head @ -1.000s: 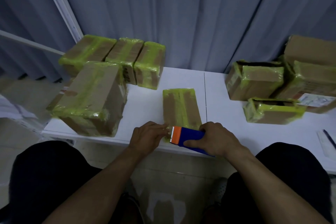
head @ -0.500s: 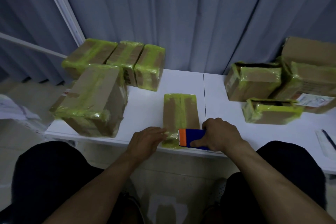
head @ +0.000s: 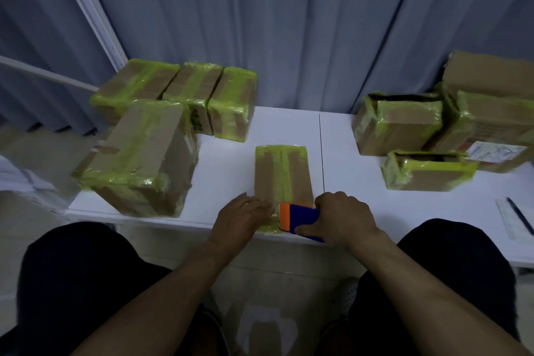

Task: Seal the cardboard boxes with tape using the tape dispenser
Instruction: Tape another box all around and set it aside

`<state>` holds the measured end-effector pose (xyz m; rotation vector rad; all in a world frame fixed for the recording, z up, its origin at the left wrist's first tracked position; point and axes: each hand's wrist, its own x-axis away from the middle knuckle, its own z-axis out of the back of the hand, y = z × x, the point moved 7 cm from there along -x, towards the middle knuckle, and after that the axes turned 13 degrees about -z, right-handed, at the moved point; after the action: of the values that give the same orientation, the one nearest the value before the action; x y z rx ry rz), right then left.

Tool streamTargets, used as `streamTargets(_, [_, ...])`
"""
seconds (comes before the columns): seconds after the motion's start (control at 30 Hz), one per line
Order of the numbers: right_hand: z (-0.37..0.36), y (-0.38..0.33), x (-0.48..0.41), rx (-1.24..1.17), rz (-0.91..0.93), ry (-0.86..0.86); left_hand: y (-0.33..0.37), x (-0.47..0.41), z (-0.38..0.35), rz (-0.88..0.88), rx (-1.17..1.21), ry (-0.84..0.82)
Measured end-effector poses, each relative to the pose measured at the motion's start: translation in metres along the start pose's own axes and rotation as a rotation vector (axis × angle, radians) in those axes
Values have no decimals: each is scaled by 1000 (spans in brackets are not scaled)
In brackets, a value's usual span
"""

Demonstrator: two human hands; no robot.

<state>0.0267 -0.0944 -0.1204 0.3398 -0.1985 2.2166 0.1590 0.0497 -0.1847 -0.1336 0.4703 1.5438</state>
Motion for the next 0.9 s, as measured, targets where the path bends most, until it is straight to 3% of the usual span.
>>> streamTargets(0.47, [11, 35, 22, -158, -56, -14, -12, 5, 9, 75, 51, 97])
streamTargets(0.9, [-3, 28, 7, -93, -83, -41, -14, 17, 3, 169, 168, 121])
